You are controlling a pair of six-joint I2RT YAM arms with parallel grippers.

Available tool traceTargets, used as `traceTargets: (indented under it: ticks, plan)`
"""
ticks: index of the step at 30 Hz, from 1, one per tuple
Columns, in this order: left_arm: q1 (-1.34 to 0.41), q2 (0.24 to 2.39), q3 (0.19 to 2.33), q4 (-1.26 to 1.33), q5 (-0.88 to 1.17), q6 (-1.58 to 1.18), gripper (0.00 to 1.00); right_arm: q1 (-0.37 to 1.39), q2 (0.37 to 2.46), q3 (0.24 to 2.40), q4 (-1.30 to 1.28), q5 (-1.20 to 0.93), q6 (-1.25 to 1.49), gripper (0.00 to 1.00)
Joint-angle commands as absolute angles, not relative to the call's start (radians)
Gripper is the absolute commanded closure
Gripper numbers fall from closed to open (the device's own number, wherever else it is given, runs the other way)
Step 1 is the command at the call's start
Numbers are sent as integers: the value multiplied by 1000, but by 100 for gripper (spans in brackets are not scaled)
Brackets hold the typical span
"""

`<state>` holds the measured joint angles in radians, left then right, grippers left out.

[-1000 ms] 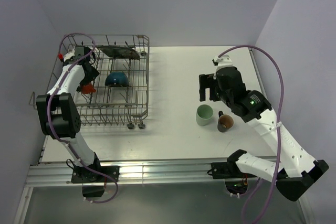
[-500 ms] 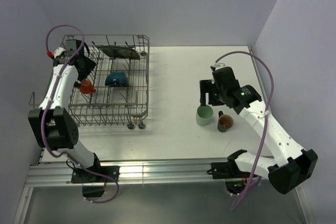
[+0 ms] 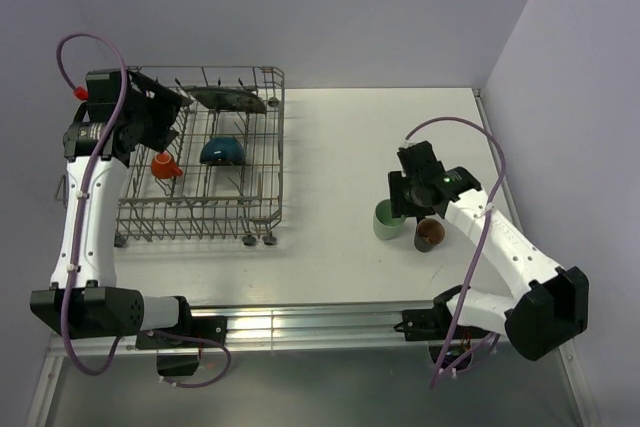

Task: Load the mixed dishes into the dish rack

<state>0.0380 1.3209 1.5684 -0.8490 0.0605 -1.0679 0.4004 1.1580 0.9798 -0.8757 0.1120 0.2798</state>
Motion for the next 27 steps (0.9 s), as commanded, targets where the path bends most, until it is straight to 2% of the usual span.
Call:
traceTargets:
  ticks: [1,5,9,12,13,16,21,27]
  plan:
    - [23,1324,1592,-853,256,-1077,17,393,1198,982,-833,124,294,44]
    - [9,1350,1632,-842,374,-1075,18,393,1261,979,-802,103,314,47]
    - [-44,1394,1681,-848,429,-1059,18,393,1319,980,-790,92,313,54]
    - [-57,1407,1704,-827,475,-1049,18,393,1339,994,-784,91,310,73]
    - [-60,1416,1707,-818,492,-1048,18,393,1339,1006,-784,94,311,84]
    - [-74,1431,1701,-773,572,-1055,18,393,1339,1038,-805,112,313,100]
    - [-117,1440,1658,-638,690,-1103,19,391,1301,1213,-870,100,302,100]
    - [-153,1466,1657,-555,795,-1244,19,370,1292,1474,-827,-174,304,100]
